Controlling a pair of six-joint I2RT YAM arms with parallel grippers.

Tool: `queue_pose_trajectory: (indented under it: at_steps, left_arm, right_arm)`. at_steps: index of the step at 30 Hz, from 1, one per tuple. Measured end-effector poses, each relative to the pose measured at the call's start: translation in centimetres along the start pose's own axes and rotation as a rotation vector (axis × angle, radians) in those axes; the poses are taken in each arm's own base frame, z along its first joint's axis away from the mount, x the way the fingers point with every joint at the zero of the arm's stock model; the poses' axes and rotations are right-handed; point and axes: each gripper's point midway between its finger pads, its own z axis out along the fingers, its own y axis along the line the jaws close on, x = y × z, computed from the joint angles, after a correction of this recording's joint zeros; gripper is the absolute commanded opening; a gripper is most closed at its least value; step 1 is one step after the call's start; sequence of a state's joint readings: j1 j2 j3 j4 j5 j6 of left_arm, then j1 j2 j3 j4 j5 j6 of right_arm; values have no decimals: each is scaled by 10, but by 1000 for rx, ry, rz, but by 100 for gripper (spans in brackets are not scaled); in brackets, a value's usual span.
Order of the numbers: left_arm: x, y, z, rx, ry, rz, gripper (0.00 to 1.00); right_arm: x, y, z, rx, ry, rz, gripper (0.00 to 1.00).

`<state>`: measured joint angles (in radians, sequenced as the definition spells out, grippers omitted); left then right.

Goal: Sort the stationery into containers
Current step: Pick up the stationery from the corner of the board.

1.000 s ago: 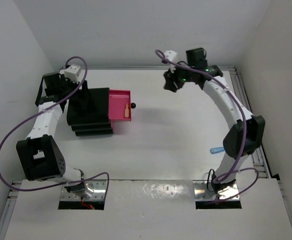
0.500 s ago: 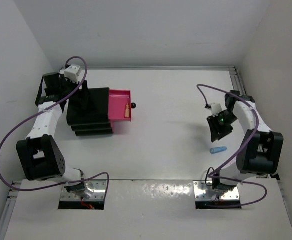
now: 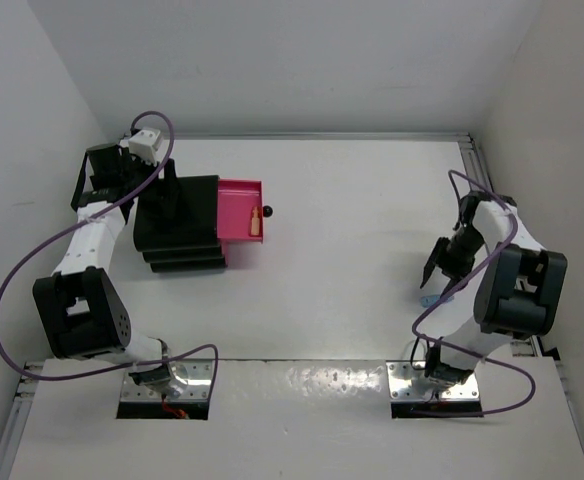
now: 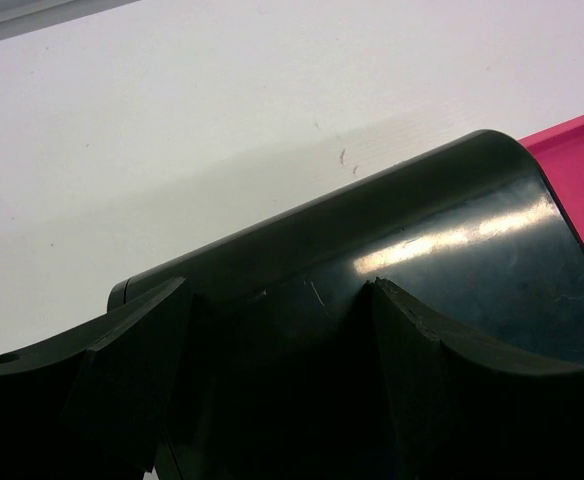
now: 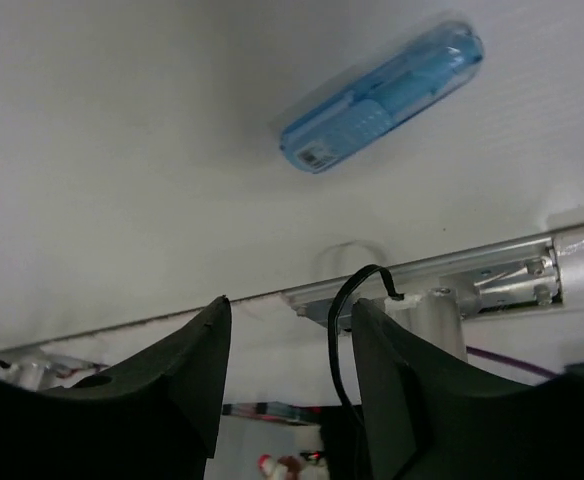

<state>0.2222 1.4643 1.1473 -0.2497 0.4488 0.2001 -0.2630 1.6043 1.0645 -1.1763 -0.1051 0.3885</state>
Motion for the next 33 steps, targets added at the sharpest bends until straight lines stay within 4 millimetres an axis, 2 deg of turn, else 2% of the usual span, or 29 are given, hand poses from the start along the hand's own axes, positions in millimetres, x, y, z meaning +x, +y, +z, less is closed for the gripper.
queue_pose_trajectory:
  at_steps: [5, 9, 13, 19, 21, 25, 26, 28, 29, 31, 33]
  left_arm:
    - [0, 0, 0, 0, 0, -2, 78]
    - [0, 0, 1, 1, 2, -4, 78]
    - [-2, 1, 4, 9, 11, -21, 78]
    - [-3, 1, 5, 13, 21, -36, 78]
    - [-3, 1, 5, 12, 22, -36, 78]
    - [-3, 1, 5, 11, 23, -36, 78]
    - [-3, 1, 5, 10, 23, -36, 78]
    - [-3, 2, 5, 9, 24, -37, 78]
    - [-3, 2, 5, 8, 25, -37, 78]
    - [-3, 2, 6, 9, 27, -39, 78]
    - [-3, 2, 7, 10, 30, -44, 78]
  right_arm:
    - [9, -11, 24, 76, 52, 195, 51]
    - [-7, -14, 35, 90, 46, 275, 51]
    - [-25, -27, 47, 141, 18, 326, 52]
    - [-41, -39, 69, 186, 8, 354, 51]
    - [-42, -39, 70, 183, 9, 352, 49]
    - [-46, -38, 71, 170, -4, 336, 37]
    - [-47, -36, 71, 165, -8, 328, 25]
    - [-49, -32, 71, 155, -14, 300, 13]
    - [-50, -31, 71, 156, -14, 290, 3]
    - [-58, -22, 69, 148, -26, 254, 0]
    - [-76, -1, 66, 111, -68, 200, 0]
